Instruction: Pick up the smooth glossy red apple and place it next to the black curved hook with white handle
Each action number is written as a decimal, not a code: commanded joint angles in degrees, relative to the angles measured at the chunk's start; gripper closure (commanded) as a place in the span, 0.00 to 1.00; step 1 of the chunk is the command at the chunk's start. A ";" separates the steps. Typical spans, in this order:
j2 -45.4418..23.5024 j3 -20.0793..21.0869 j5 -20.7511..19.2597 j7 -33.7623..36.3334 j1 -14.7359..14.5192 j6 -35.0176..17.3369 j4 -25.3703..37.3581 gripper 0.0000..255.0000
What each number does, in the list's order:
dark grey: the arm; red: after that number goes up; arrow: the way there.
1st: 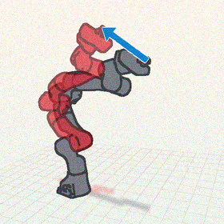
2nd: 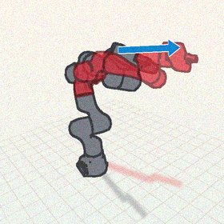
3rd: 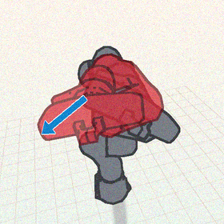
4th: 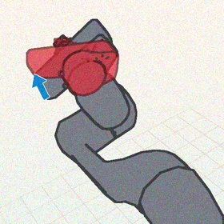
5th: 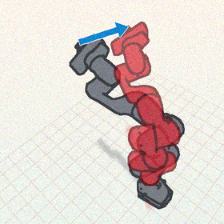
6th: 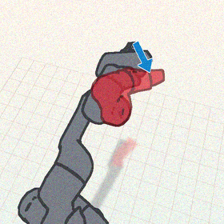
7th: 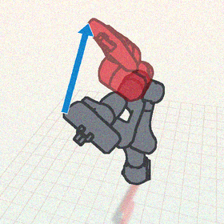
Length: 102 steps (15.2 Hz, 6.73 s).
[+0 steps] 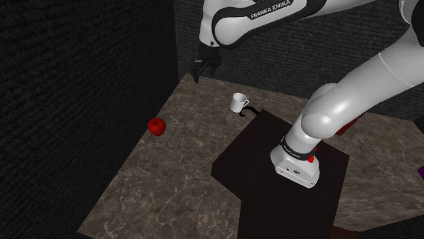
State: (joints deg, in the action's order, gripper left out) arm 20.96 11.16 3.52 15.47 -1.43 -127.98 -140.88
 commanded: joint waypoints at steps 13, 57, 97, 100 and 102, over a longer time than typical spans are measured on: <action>-31.54 4.69 -11.69 16.01 -1.46 -18.04 13.23 0.00; -60.63 -0.31 -20.32 25.61 -9.96 -21.32 38.84 1.00; -32.48 2.55 -8.02 5.32 5.19 -14.43 18.82 1.00; -29.77 1.68 -5.91 0.28 8.00 -15.51 15.18 1.00; -28.18 0.91 -4.52 -3.20 9.76 -16.05 13.08 1.00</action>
State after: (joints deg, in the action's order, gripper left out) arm -7.73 12.43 -1.57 13.97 7.50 -143.50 -126.77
